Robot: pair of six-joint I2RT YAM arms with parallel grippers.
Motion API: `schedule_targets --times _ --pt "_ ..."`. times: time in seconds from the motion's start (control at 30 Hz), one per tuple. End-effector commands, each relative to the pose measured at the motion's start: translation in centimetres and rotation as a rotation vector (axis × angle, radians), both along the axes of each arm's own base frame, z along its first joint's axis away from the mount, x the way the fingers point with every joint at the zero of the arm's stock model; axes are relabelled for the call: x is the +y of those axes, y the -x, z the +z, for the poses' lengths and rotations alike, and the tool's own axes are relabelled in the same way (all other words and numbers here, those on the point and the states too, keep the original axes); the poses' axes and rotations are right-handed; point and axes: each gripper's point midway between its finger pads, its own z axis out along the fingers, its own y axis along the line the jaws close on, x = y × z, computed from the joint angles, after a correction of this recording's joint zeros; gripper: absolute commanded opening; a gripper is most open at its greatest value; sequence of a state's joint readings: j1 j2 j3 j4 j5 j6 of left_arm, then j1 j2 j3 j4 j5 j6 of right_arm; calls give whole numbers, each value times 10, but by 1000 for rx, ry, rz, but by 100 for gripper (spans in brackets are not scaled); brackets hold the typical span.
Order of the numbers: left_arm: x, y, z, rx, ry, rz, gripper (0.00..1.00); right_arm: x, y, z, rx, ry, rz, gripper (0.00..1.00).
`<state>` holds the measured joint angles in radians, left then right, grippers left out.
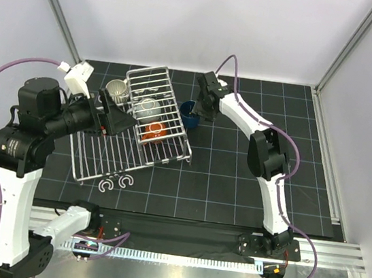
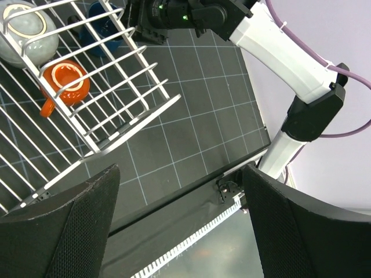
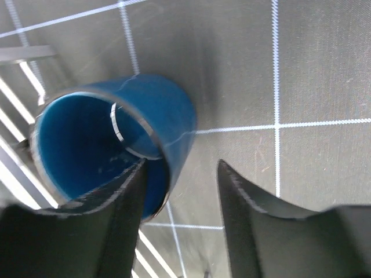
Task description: Load the cups into the dish rack
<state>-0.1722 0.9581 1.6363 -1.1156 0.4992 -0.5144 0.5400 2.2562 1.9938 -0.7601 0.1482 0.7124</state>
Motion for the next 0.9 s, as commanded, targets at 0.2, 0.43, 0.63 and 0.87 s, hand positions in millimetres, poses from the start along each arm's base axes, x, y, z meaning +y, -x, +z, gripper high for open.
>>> schedule_targets --times 0.2,0.43,0.63,0.87 --pt "0 2 10 -14 -5 -1 82 3 -21 -2 -53 8 -7 36" --pt "-2 3 8 45 12 1 79 -2 -24 2 -69 21 -15 15" --pt "-2 4 9 72 26 14 79 -20 -31 24 -118 103 -16 4" --pt "-6 5 15 102 74 19 78 -75 -29 60 -174 249 -52 4"
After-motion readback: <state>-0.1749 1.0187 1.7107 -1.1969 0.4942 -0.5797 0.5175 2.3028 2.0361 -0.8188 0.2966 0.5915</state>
